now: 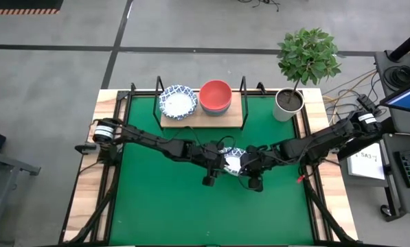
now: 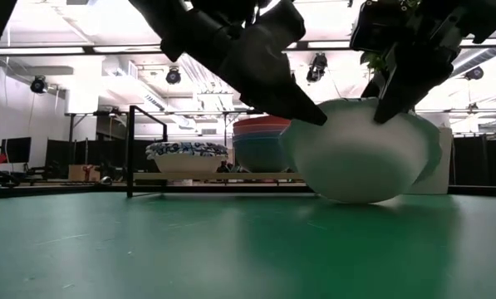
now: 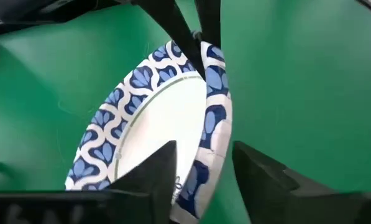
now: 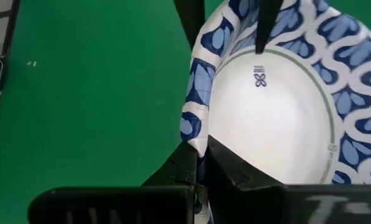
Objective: Place and stack bowls onto a shelf
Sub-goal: Stack the white patterned bowl on top of the white patterned bowl on the shelf
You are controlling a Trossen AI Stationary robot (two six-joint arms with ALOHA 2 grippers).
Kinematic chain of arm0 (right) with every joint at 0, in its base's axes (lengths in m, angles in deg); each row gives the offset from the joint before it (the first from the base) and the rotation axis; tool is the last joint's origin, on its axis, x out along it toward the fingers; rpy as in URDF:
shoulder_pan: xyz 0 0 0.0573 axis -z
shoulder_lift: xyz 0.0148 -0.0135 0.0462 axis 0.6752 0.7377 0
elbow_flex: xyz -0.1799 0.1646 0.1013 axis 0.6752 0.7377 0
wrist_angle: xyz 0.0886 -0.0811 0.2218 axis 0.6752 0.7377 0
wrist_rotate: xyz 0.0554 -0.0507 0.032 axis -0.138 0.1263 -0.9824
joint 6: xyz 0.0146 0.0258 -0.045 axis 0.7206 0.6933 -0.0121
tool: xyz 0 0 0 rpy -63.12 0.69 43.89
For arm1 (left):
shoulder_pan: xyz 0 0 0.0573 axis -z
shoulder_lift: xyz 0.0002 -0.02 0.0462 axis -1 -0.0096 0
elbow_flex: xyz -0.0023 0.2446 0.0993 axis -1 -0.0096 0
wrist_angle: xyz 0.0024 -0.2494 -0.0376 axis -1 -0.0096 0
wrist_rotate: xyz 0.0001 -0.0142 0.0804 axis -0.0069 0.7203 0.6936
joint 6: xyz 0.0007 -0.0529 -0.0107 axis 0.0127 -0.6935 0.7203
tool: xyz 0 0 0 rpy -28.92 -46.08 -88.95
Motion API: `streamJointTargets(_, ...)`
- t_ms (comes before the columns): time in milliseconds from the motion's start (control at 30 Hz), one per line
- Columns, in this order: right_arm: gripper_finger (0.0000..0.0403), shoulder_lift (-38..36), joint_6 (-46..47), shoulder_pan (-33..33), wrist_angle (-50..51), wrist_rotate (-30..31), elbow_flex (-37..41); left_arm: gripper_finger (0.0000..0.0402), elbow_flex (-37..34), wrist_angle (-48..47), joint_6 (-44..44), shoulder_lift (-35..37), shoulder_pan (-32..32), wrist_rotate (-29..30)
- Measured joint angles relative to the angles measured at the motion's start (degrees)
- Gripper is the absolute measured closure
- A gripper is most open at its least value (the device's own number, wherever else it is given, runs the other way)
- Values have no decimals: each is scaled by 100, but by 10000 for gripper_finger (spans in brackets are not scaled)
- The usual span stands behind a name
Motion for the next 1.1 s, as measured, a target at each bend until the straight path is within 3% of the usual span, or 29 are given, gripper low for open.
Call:
streamJointTargets(233,355,-2,4,2,-88,5,0,390,-3,-48,-12,7,23,22)
streamJointTargets(433,288,-263,-3,2,-106,3,0,398,-1,-352,-32,115,129,45)
streamJointTargets(633,245,-1019,-7,2,-87,1,-1,400,-1,-1343,-38,665,303,323)
streamJointTargets(767,237,-1687,-50,0,-42,3,-2,401,-1,-2265,-35,1330,439,1022)
streamJointTargets(900,238,-2269,-261,0,-51,15,23,401,-1,-3138,-35,2209,590,2199)
streamJointTargets(1100,241,-2532,-643,0,-128,208,102,401,-45,-3870,-16,3300,491,3694)
